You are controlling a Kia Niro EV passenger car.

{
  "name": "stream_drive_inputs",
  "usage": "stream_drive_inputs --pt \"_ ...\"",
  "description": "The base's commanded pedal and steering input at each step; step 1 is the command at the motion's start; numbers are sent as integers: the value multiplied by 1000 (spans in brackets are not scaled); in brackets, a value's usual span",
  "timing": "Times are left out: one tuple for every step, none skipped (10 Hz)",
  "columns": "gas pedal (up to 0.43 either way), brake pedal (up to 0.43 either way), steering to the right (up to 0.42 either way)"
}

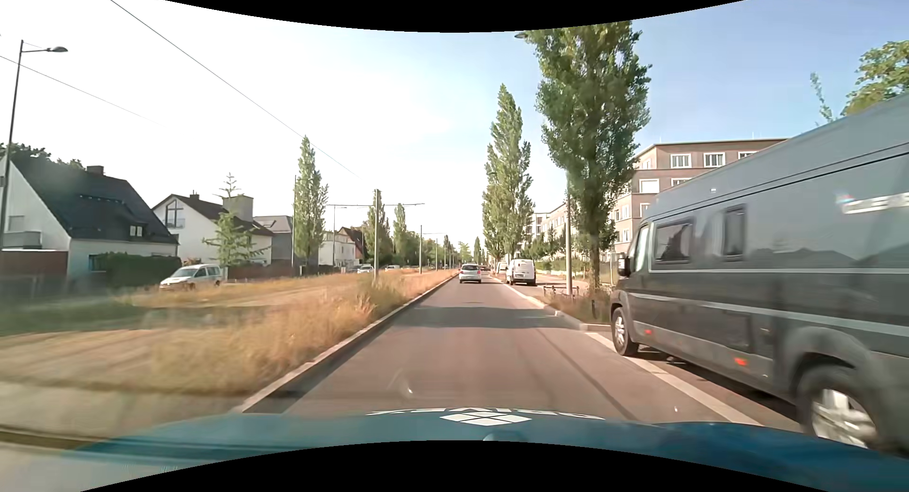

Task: Follow the waypoints while adhering to traffic rules and regulations

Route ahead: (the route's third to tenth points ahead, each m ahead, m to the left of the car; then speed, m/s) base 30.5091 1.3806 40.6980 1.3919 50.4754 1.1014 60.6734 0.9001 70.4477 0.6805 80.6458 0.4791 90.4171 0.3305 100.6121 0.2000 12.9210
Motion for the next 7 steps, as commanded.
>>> stream_drive_inputs --pt "169 0 -2" --pt "169 0 -3" --pt "169 0 -3" --pt "169 0 -3" --pt "169 0 -2" --pt "169 0 -2" --pt "169 0 -3"
